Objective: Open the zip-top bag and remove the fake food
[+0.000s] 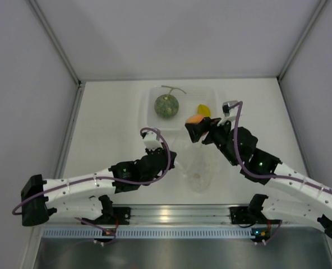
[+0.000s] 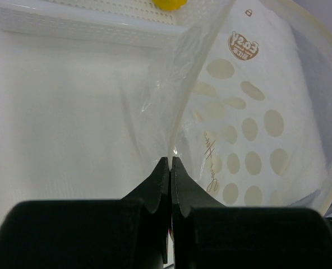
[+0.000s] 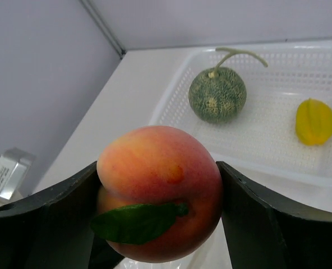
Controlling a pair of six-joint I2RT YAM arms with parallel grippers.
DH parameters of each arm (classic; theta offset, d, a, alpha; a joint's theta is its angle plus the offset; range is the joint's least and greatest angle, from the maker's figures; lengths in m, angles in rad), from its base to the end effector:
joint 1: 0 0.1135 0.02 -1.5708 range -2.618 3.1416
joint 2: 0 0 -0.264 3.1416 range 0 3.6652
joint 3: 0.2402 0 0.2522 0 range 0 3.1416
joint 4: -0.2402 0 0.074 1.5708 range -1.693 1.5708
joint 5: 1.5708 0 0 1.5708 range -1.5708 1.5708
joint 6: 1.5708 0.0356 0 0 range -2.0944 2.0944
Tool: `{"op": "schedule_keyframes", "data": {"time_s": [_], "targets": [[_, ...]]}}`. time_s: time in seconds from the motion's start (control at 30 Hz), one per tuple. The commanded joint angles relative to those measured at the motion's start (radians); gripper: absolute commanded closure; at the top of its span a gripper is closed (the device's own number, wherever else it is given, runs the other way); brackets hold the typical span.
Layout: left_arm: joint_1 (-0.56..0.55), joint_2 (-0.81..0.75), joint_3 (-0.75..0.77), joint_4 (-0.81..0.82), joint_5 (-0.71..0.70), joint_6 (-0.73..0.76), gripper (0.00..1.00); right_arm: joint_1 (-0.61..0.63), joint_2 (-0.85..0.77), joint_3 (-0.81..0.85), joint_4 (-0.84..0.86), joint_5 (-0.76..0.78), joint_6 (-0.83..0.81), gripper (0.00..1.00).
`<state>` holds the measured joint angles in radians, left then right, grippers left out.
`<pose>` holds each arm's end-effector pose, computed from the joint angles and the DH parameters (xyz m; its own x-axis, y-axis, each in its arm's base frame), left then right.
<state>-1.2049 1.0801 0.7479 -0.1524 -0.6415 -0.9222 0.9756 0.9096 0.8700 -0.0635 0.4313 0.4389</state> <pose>0.1048 -0.2141 0.2754 -0.5459 -0.3597 -0.7567 0.2047 0.8185 -0.5368 0.1305 0.1662 0.3612 -0.2728 0.2856 -0.9187 -0.4453 0.8090 0.3837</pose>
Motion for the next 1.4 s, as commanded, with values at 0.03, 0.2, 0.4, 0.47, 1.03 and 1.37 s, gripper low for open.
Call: {"op": "schedule_keyframes", "data": {"time_s": [0.03,0.2,0.4,0.47,1.03,1.37], "targets": [[0.002,-0.019,0.002,-0.016,-0.027,-0.007,1.0,-0.038,-0.008,0.076,0.142,0.132,0.004,0.75],[0.004,-0.057,0.004,-0.128,-0.125,-0.044,1.0,-0.254,0.133,0.274,-0.123,-0.035,0.012,0.74],[0.01,-0.135,0.013,-0.216,-0.19,-0.044,1.0,-0.474,0.349,0.356,-0.199,-0.179,-0.054,0.72],[0.013,-0.152,0.025,-0.26,-0.213,-0.034,1.0,-0.524,0.44,0.376,-0.202,-0.204,-0.074,0.7],[0.038,-0.364,0.079,-0.384,-0.267,0.183,1.0,-0.528,0.976,0.661,-0.219,-0.269,-0.137,0.29],[0.045,-0.388,0.175,-0.496,-0.357,0.296,1.0,-0.528,0.862,0.635,-0.269,-0.212,-0.155,0.01]]}}
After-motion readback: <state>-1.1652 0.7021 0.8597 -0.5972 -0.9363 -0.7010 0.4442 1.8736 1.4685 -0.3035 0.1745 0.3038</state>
